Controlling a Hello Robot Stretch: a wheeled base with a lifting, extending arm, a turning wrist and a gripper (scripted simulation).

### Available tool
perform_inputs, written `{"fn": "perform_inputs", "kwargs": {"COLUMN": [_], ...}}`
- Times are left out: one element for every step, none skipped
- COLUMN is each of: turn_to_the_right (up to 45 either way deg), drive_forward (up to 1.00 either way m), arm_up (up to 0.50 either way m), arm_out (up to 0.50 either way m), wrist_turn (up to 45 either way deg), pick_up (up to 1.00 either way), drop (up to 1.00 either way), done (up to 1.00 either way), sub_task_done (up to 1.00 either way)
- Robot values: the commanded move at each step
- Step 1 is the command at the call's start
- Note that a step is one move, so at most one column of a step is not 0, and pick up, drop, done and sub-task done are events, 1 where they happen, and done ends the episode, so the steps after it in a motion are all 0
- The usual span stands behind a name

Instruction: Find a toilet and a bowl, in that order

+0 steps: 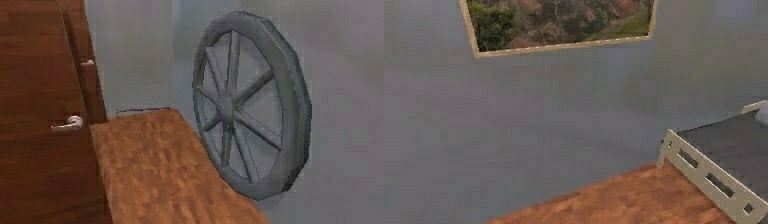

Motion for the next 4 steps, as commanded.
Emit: {"fn": "perform_inputs", "kwargs": {"turn_to_the_right": [0.0,6.0,0.0,-45.0], "drive_forward": [1.00,0.00,0.10,0.00], "arm_up": [0.00,0.00,0.00,0.00], "arm_out": [0.00,0.00,0.00,0.00], "wrist_turn": [0.0,0.0,0.0,0.0], "pick_up": [0.00,0.00,0.00,0.00], "drop": [0.00,0.00,0.00,0.00], "done": [0.00,0.00,0.00,0.00], "sub_task_done": [0.00,0.00,0.00,0.00]}}
